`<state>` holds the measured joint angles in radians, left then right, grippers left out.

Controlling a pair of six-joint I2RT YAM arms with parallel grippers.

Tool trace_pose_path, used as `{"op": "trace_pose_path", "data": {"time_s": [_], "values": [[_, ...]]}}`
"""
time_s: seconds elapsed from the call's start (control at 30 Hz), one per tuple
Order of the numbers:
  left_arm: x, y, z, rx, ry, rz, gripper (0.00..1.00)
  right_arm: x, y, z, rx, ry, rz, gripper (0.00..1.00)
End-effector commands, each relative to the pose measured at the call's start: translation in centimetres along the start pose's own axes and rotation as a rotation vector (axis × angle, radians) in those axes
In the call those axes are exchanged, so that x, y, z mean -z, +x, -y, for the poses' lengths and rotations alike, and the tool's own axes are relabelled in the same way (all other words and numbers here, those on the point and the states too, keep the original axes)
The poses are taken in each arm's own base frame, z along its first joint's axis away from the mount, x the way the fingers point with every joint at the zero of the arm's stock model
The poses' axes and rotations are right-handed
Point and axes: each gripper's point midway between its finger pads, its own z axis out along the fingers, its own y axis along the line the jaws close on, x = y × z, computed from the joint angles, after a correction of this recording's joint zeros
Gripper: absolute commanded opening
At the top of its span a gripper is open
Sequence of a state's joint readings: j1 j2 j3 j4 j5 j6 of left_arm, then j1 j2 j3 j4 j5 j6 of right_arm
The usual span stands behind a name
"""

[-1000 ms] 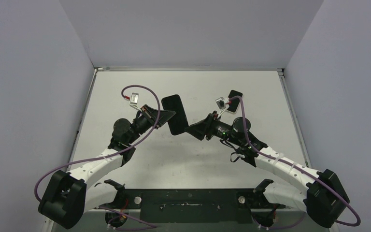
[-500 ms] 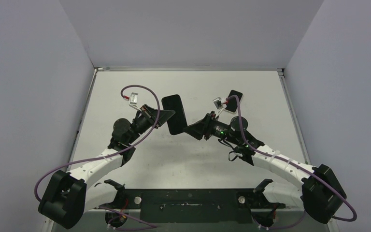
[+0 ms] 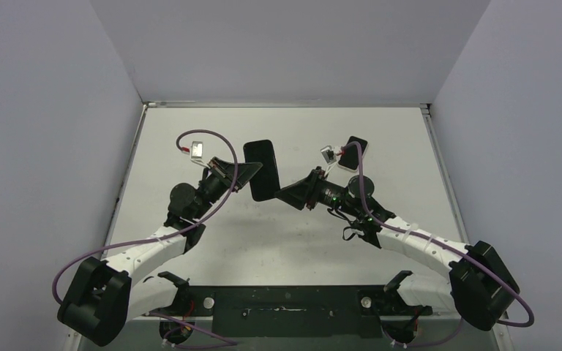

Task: Take the phone out of the phone case
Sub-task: Remove the phone case from the phone.

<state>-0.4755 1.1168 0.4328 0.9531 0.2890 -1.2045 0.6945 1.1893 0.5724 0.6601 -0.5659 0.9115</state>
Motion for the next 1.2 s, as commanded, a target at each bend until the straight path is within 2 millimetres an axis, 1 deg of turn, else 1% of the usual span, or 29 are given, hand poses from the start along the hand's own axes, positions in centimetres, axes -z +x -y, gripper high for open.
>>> {"op": "trace_pose_path", "data": {"time_s": [0.0, 0.23, 0.5, 0.67, 0.77, 0.87, 0.97, 1.17], "values": [[0.5, 1.8, 5.4, 0.052, 0.196, -0.058, 0.00, -0.6, -1.0, -3.4, 0.027, -0.151, 0.027, 0.51], [0.7, 3.7, 5.2, 0.044, 0.189, -0.066, 0.00, -0.7, -2.0, -4.1, 0.031, -0.170, 0.060, 0.50], [1.3, 4.7, 4.3, 0.030, 0.168, -0.028, 0.00, 0.1, -4.0, -5.0, 0.041, -0.197, 0.134, 0.46], [1.5, 5.1, 3.6, -0.011, 0.141, 0.007, 0.00, 0.2, -4.6, -6.2, 0.044, -0.242, 0.139, 0.43], [1.5, 5.0, 3.6, -0.028, 0.136, 0.039, 0.00, 0.2, -4.6, -6.8, 0.036, -0.274, 0.128, 0.42], [1.6, 4.9, 3.9, -0.026, 0.151, 0.065, 0.00, 0.0, -4.2, -6.6, 0.022, -0.279, 0.112, 0.41], [1.6, 4.7, 4.5, -0.010, 0.180, 0.077, 0.00, -0.3, -3.4, -6.3, 0.008, -0.287, 0.079, 0.40], [1.6, 3.9, 6.1, 0.013, 0.246, 0.106, 0.00, -0.7, -1.5, -4.9, -0.022, -0.264, 0.006, 0.40]]}}
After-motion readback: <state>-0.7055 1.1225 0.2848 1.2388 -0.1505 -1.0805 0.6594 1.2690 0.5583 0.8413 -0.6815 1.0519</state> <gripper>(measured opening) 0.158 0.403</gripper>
